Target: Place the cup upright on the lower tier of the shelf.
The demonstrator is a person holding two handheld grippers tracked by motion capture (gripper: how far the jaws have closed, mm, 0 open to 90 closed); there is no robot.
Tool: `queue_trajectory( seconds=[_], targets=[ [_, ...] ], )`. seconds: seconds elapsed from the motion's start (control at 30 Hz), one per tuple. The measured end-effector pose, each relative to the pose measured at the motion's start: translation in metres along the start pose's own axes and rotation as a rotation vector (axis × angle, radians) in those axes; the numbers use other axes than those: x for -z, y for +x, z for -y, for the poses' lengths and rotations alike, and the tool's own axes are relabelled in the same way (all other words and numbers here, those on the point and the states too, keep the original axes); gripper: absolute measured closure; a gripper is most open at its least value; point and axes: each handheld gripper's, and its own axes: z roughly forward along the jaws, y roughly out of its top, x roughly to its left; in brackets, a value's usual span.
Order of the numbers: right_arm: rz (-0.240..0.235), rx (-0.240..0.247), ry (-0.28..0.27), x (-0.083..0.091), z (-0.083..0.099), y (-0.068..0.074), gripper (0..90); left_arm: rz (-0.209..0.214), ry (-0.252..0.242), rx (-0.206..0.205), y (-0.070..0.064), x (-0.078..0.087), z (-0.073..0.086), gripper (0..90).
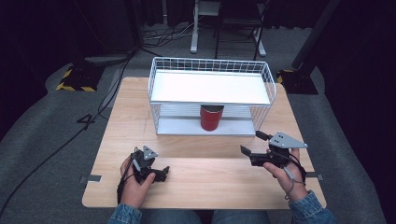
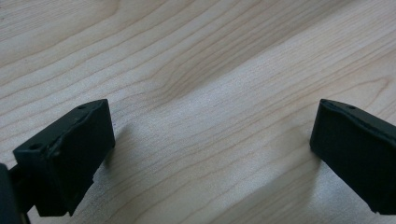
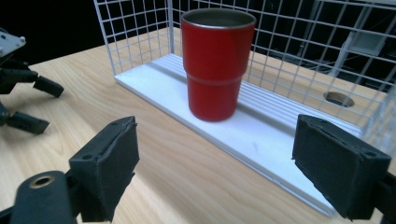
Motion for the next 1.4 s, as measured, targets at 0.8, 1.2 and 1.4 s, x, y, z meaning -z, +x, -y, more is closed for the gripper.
queue_trajectory(
  seconds=[0.8,1.2,1.4],
  targets=[
    [0.106,-0.113,0.233,0.056,0.054,-0.052,15.7,0.002,0.003,-0.002,0.000,-0.001,-0.001,0.1],
    [0.149,-0.177,0.359,0.061,0.084,-0.072,15.9,0.002,0.003,-0.003,0.000,-0.001,-0.001,0.1],
    [0.153,-0.181,0.402,0.058,0.096,-0.073,15.9,0.002,0.003,-0.003,0.000,-0.001,-0.001,0.1]
  ],
)
